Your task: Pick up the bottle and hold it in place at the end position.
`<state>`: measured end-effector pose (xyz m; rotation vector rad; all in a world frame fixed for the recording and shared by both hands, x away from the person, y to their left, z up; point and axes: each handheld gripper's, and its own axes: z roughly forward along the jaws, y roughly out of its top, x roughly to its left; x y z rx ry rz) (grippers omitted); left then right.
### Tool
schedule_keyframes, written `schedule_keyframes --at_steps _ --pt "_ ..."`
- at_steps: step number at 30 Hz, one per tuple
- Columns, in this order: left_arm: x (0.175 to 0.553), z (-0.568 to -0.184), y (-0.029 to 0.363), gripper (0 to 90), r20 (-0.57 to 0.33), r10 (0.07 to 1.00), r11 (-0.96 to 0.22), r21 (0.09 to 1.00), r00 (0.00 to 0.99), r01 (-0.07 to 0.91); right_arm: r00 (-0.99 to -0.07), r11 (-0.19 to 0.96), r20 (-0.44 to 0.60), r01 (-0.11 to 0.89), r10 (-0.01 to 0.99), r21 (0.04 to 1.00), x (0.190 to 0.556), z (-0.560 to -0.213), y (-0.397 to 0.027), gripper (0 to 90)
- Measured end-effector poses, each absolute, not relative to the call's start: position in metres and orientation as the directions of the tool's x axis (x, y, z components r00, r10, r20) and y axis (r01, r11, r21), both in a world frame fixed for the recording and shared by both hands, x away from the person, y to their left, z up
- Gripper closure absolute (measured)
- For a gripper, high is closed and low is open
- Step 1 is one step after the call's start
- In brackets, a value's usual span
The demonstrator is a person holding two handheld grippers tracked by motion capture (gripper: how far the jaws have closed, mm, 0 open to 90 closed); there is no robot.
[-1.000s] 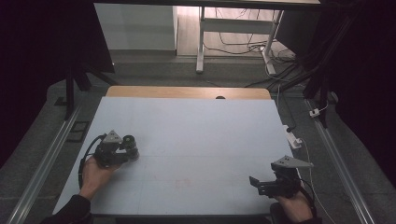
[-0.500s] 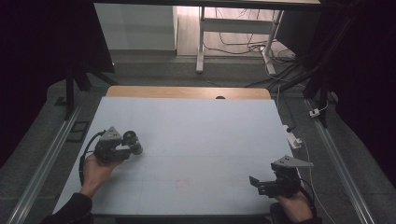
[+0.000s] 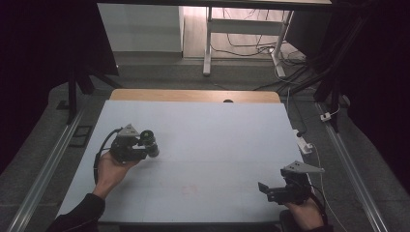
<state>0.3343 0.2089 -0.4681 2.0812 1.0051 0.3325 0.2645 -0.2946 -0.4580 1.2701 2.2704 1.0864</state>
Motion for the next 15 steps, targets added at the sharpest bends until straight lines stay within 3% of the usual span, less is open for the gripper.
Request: schedule_keyframes --at_steps 15 --pt "0.358 -0.453 0.152 53.7 -0.099 0.721 -0.4 0.748 0.686 0.53 -0.555 0.312 0.089 0.584 0.827 0.749 0.265 -0.458 -0.295 0.0"
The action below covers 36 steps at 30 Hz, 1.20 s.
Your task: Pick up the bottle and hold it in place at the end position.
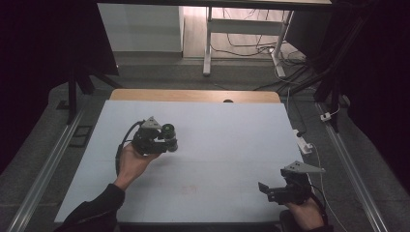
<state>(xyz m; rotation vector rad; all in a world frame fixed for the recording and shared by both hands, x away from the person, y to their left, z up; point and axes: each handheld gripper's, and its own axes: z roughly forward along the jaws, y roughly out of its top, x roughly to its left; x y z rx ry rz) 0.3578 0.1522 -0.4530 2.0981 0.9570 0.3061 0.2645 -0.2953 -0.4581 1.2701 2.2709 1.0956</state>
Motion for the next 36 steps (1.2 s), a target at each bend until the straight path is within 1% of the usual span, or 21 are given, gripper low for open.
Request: schedule_keyframes --at_steps 13,22,25,29,36 --pt "0.381 -0.458 0.113 53.7 -0.105 0.699 -0.416 0.745 0.707 0.522 -0.558 0.315 0.087 0.583 0.825 0.749 0.264 -0.458 -0.296 0.0" --pt "0.391 -0.466 0.087 53.7 -0.076 0.67 -0.468 0.729 0.739 0.499 -0.558 0.317 0.086 0.584 0.825 0.747 0.264 -0.458 -0.296 0.0" --pt "0.392 -0.469 0.079 53.7 -0.085 0.661 -0.468 0.73 0.745 0.499 -0.557 0.317 0.085 0.584 0.826 0.748 0.264 -0.458 -0.296 0.0" --pt "0.392 -0.474 0.073 53.7 -0.076 0.656 -0.484 0.721 0.751 0.496 -0.556 0.316 0.084 0.583 0.827 0.748 0.263 -0.458 -0.296 0.0" --pt "0.396 -0.482 0.074 53.7 -0.069 0.67 -0.489 0.708 0.739 0.51 -0.556 0.318 0.081 0.582 0.827 0.749 0.262 -0.458 -0.297 0.0"
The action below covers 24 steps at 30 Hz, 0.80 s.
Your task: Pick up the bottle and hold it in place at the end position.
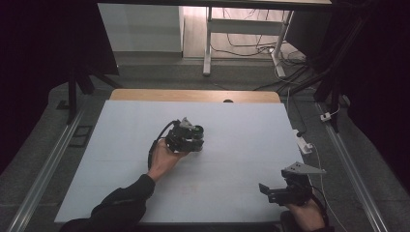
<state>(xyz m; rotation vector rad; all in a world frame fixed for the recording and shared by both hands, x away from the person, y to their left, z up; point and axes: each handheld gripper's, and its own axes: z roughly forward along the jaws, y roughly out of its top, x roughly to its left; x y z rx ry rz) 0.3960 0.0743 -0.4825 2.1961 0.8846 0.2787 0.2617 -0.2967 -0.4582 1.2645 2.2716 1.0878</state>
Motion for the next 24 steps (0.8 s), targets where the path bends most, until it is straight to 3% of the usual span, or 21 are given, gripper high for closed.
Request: schedule_keyframes --at_steps 24 --pt "0.394 -0.501 0.077 53.6 -0.048 0.694 -0.487 0.703 0.718 0.518 -0.564 0.324 0.078 0.576 0.822 0.751 0.261 -0.458 -0.297 0.0"
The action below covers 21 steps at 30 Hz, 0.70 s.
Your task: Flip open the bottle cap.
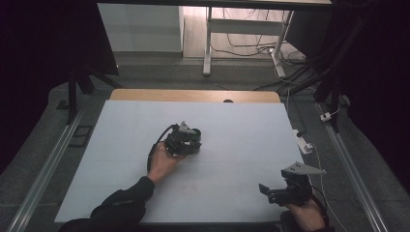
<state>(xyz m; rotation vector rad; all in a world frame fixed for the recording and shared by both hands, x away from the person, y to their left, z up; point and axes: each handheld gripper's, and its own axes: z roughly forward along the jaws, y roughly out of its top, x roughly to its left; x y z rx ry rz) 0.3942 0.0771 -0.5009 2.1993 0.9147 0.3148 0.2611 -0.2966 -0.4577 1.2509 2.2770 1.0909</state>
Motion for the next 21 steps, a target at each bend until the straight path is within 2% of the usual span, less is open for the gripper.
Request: schedule_keyframes --at_steps 21 --pt "0.3947 -0.5019 0.0788 53.6 -0.052 0.689 -0.484 0.709 0.723 0.512 -0.594 0.33 0.079 0.548 0.801 0.769 0.261 -0.4514 -0.2918 0.0"
